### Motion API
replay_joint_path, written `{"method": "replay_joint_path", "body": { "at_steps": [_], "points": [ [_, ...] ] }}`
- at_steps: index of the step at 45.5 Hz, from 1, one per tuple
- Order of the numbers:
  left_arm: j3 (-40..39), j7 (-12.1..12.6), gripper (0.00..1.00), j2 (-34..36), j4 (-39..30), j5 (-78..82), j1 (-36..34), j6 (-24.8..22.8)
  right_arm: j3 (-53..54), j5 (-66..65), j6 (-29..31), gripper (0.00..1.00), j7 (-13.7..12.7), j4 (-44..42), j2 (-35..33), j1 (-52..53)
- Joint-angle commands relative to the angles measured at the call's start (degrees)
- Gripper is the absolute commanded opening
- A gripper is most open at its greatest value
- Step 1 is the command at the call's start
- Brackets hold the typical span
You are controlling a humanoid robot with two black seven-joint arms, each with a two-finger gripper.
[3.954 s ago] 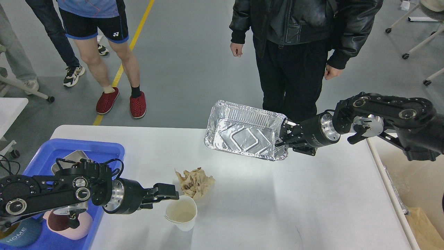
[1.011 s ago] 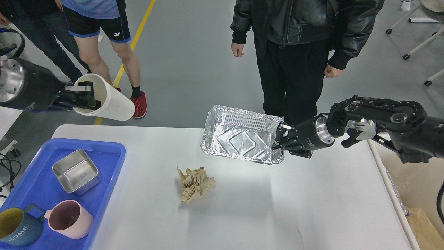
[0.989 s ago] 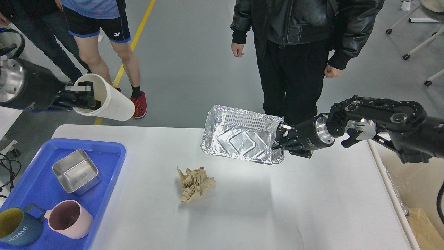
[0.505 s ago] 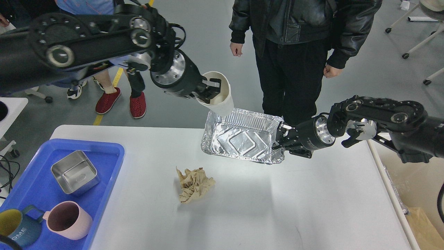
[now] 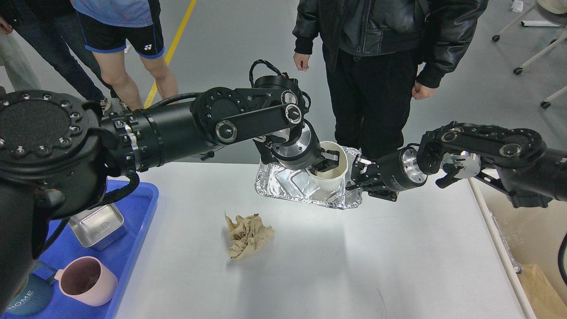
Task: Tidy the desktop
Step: 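Lower the paper cup into the foil tray held by the right gripper, then open the left gripper and raise it away from the foil tray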
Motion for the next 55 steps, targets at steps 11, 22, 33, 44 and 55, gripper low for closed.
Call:
{"method": "replay_joint_path", "body": {
  "at_steps": [11, 22, 33, 44, 55],
  "points": [
    [1.1, 0.0, 0.12, -2.0, 3.5, 0.2, 3.2, 0.6, 0.2, -0.6, -0.3, 0.00, 0.0, 0.0, 0.3, 0.0],
    [1.0, -0.8, 0.34, -3.0, 3.5, 0.2, 3.0, 1.8, 0.2, -0.7, -0.5, 0.00, 0.0, 0.0, 0.3, -0.5],
    [0.8, -1.4, 0.54, -2.9, 3.5, 0.2, 2.5, 3.3, 0.2, -0.7, -0.5, 0.00, 0.0, 0.0, 0.6, -0.6],
    [0.1, -4.0, 0.78, -2.0, 3.3, 0.1, -0.3, 3.6, 0.2, -0.7, -0.5, 0.00, 0.0, 0.0, 0.4, -0.5],
    [-1.9, -7.8, 0.94, 3.2, -0.8, 0.0, -5.4, 2.7, 0.2, -0.7, -0.5, 0.00, 0.0, 0.0, 0.6, -0.6]
  ]
}}
